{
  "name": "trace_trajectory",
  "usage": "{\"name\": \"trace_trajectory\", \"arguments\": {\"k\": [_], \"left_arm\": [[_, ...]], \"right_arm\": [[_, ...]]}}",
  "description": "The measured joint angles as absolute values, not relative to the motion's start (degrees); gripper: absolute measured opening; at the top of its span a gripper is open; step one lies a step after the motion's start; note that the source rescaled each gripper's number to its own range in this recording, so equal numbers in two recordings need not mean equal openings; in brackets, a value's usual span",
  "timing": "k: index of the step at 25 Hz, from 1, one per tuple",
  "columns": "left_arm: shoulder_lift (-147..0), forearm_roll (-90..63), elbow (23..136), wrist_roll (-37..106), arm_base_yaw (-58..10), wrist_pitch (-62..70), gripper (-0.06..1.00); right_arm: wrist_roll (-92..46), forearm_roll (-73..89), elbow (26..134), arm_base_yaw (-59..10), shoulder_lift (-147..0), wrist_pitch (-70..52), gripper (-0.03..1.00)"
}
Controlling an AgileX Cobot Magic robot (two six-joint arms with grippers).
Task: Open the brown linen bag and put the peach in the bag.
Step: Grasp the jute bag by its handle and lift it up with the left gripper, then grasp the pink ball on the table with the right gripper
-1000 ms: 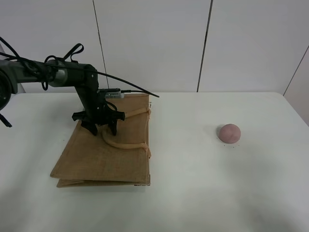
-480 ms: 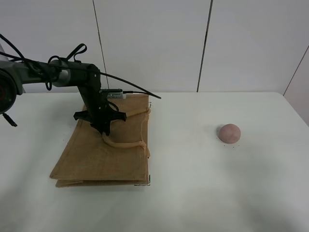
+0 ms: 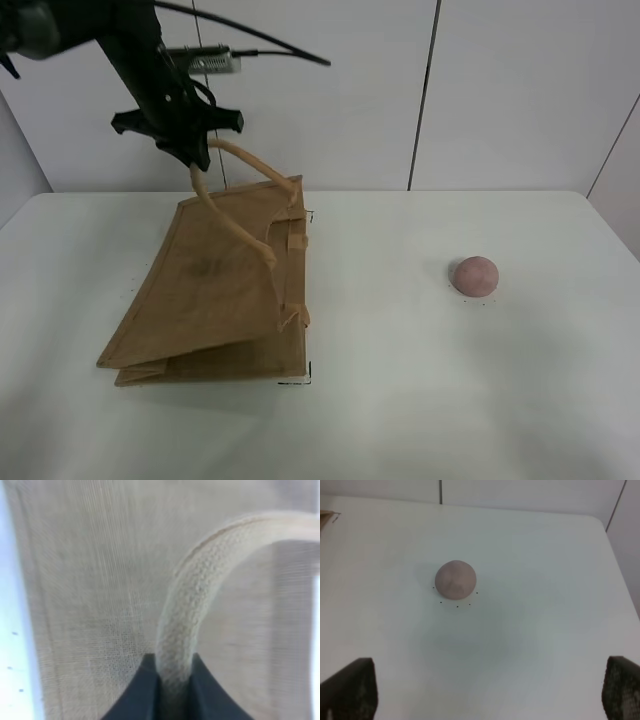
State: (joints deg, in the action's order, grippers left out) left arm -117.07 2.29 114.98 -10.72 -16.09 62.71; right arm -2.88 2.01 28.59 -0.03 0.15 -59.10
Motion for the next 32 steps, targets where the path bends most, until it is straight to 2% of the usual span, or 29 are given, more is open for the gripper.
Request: {"name": "trace_trajectory", "arguments": {"k": [11, 20, 25, 32], "left_arm": [[-102.8, -4.0, 115.3, -6.0, -16.0, 65.9, 0.01], [-100.0, -4.0, 115.3, -5.8, -16.0, 66.8, 0.01], [-99.8, -4.1, 115.3, -5.4, -16.0, 66.7, 0.01], [-99.8, -4.2, 115.3, -5.2, -16.0, 66.3, 0.01]], "right_arm": [[-2.9, 2.0, 28.6, 0.0, 0.2, -59.1, 1.0], [-2.9, 2.0, 28.5, 0.0, -1.9, -59.0, 1.0], [-2.9, 2.0, 31.0, 0.0, -17.3, -55.3, 1.0], [-2.9, 3.6, 42.9, 0.0, -51.5, -50.2, 1.0]]}}
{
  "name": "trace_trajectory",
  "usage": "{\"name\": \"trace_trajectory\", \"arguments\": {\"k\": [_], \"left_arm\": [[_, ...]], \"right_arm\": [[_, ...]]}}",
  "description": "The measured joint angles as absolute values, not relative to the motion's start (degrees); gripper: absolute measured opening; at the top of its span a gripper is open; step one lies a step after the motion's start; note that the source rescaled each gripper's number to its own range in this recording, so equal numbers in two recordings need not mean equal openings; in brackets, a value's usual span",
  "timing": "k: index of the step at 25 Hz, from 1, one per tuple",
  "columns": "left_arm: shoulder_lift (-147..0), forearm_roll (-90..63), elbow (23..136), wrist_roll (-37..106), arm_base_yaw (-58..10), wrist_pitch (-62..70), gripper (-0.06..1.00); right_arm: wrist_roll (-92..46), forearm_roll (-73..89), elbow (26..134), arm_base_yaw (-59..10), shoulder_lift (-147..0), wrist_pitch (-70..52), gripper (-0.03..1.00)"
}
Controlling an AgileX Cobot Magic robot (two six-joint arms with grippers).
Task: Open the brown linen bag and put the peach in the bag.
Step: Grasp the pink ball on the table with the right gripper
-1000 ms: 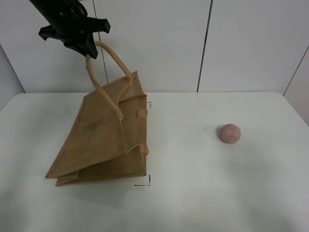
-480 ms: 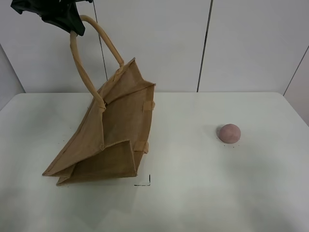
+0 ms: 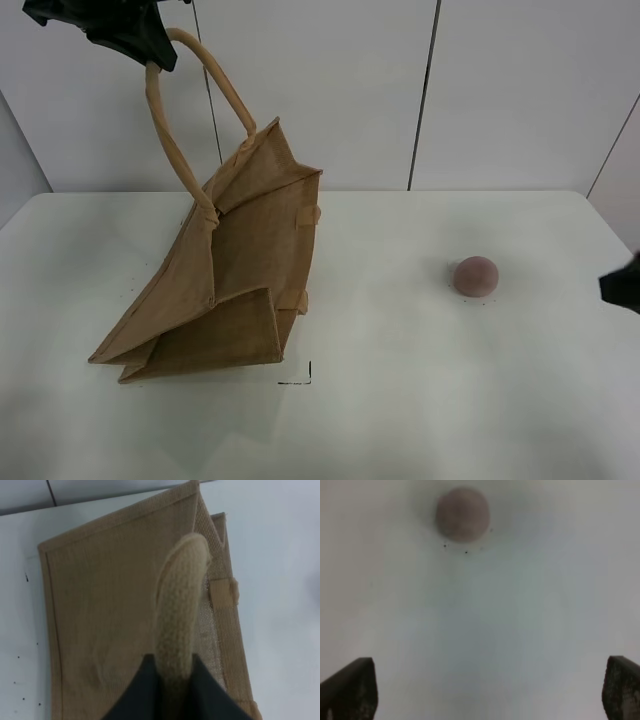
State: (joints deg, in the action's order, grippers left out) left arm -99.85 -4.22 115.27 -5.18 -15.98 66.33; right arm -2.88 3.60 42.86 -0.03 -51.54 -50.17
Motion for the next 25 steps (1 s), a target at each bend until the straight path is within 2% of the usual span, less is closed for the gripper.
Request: {"name": "trace_trajectory", "arguments": {"k": [6, 12, 17, 25], "left_arm": [[-99.8, -4.2, 115.3, -5.2, -16.0, 66.3, 0.01], [-99.8, -4.2, 115.3, -5.2, -16.0, 66.1, 0.01], [-99.8, -4.2, 115.3, -5.2, -16.0, 65.8, 0.01], [-99.8, -4.2, 115.3, -5.2, -16.0, 65.8, 0.01]], "right_arm": [[-2.9, 3.8, 57.8, 0.0, -81.1, -49.8, 1.0], [-2.9, 3.8, 73.2, -1.9, -102.0, -51.8, 1.0], [-1.3, 4.0, 79.0, -4.6, -111.0, -52.0, 1.0], [-0.6, 3.9, 79.8, -4.6, -118.2, -46.4, 1.0]]}}
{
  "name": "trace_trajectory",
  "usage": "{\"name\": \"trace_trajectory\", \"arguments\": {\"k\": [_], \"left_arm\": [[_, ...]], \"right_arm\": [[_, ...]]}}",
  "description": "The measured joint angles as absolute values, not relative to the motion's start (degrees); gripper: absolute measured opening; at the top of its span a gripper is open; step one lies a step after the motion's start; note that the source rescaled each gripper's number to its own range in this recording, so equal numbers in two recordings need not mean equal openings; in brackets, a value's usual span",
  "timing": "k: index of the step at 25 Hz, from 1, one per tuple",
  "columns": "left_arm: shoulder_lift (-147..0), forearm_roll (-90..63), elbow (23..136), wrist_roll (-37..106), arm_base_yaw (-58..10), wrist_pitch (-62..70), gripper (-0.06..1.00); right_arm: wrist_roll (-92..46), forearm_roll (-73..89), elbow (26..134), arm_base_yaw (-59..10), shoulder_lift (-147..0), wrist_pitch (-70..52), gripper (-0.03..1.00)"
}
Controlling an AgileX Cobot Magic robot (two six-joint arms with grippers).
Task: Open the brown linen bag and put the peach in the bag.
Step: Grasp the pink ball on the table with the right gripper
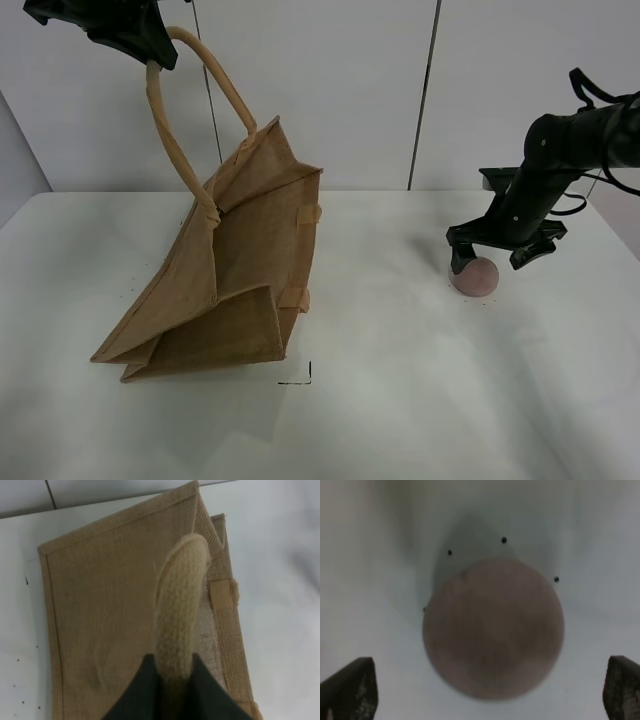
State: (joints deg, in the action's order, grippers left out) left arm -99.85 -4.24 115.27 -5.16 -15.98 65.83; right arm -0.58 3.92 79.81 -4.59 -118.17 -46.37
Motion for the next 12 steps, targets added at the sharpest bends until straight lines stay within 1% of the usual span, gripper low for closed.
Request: {"name": "trace_trajectory", "arguments": {"k": [6, 8, 9, 10, 12], "left_arm": [[-99.8, -4.2, 115.3, -5.2, -16.0, 65.8, 0.01], [-99.8, -4.2, 115.3, -5.2, -16.0, 65.7, 0.01], [-99.8, -4.2, 115.3, -5.2, -16.0, 65.7, 0.01], [-99.8, -4.2, 115.3, -5.2, -16.0, 65.7, 0.01], [-99.8, -4.2, 115.3, -5.2, -16.0, 65.7, 0.01]], "right_arm": [[-0.6, 4.4, 79.8, -4.6, -123.0, -41.9, 0.99], [-0.6, 4.6, 79.8, -4.6, -123.4, -41.5, 0.91], [-0.6, 4.6, 79.8, -4.6, -123.4, -41.2, 0.81], [-0.6, 4.6, 79.8, -4.6, -123.4, -41.1, 0.66], [-0.6, 4.6, 80.0, -4.6, -123.4, -41.1, 0.3]]}}
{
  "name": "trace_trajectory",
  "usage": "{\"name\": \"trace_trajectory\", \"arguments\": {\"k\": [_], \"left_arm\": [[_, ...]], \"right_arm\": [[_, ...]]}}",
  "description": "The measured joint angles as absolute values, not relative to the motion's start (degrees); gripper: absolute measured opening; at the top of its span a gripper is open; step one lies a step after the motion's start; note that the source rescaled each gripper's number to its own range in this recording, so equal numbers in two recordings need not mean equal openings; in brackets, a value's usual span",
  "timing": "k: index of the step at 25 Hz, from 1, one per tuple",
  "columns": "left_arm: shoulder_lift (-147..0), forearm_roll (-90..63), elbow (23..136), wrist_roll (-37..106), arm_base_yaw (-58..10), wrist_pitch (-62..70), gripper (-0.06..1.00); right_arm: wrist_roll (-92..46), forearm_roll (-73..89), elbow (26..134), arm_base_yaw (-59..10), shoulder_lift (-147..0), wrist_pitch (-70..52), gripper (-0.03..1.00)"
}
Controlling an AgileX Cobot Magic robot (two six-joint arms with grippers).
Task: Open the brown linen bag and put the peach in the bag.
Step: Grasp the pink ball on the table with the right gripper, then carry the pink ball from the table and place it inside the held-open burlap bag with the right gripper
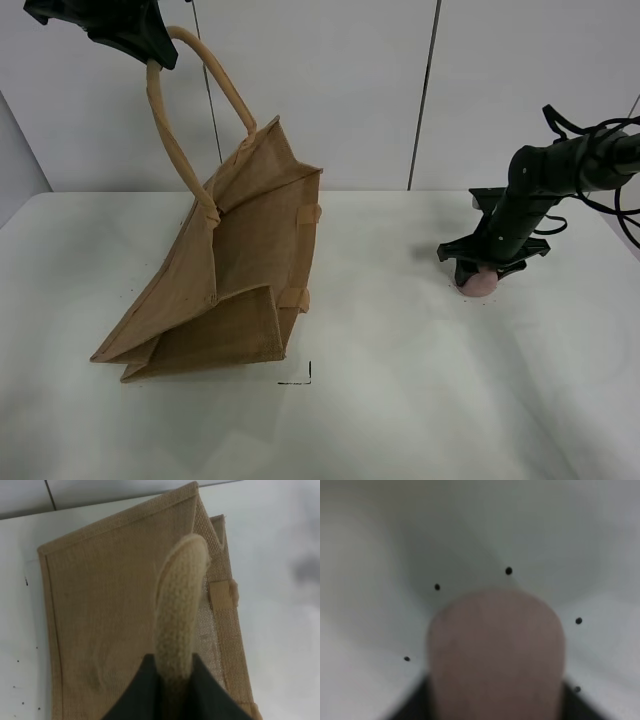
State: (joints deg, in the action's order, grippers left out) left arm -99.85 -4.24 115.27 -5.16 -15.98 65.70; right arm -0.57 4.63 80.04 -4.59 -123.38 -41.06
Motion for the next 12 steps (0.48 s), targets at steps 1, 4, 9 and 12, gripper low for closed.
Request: {"name": "trace_trajectory", "arguments": {"k": [1, 4, 9, 12], "left_arm": [[-99.8, -4.2, 115.3, -5.2, -16.0, 65.7, 0.01], [-99.8, -4.2, 115.3, -5.2, -16.0, 65.6, 0.01], [-99.8, -4.3, 115.3, -4.9, -16.0, 65.6, 0.01], [-99.8, -4.3, 115.3, -4.8, -16.0, 65.6, 0.01]], "right_arm": [[-0.6, 4.7, 80.2, -4.6, -123.2, -41.1, 0.14], [-1.2, 6.0, 81.0, -4.6, -122.8, -42.6, 0.0], [-7.3, 11.5, 85.9, -4.6, -120.2, -48.1, 0.0], [-12.1, 18.4, 90.9, -4.6, -116.7, -52.3, 0.0]]}}
